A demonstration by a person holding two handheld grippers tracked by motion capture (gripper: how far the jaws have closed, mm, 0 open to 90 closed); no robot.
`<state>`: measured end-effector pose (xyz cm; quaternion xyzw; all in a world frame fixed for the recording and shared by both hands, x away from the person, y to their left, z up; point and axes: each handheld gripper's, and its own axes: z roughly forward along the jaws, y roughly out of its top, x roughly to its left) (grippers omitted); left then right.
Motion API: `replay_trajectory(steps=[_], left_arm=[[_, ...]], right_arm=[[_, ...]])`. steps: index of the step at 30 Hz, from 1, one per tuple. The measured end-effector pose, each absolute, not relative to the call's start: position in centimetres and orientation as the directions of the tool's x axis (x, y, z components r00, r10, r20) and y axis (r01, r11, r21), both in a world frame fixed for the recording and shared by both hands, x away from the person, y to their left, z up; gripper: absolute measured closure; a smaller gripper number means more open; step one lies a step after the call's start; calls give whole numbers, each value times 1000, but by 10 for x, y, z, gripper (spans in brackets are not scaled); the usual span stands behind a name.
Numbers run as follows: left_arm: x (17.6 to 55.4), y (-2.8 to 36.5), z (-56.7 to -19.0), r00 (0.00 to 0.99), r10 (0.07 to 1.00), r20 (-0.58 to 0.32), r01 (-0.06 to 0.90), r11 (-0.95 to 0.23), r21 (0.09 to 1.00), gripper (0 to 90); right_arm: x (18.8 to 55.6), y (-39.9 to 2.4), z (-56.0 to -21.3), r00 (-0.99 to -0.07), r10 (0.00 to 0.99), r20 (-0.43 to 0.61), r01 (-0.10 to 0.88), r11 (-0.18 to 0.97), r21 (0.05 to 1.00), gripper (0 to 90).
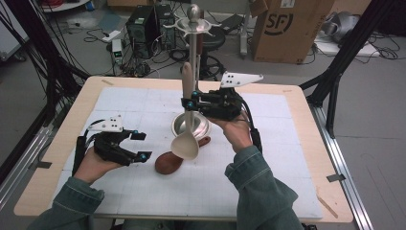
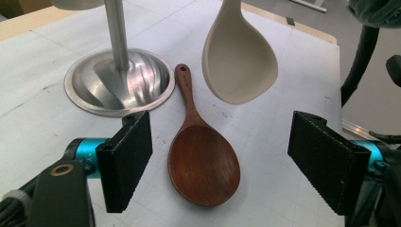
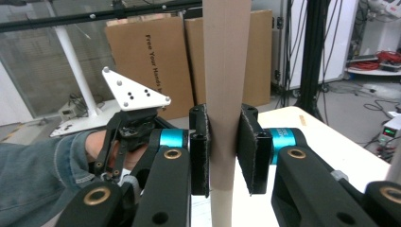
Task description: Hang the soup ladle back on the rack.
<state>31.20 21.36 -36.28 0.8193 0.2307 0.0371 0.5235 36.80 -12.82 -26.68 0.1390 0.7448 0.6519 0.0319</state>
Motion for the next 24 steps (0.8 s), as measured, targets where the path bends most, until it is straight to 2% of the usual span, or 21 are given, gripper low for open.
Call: replay_trajectory(steps=[24], left_arm=[[313, 218, -360, 874, 455, -173, 349, -338, 874, 174]], right_arm=[[390, -116, -239, -966, 238, 105, 136, 119, 983, 760]])
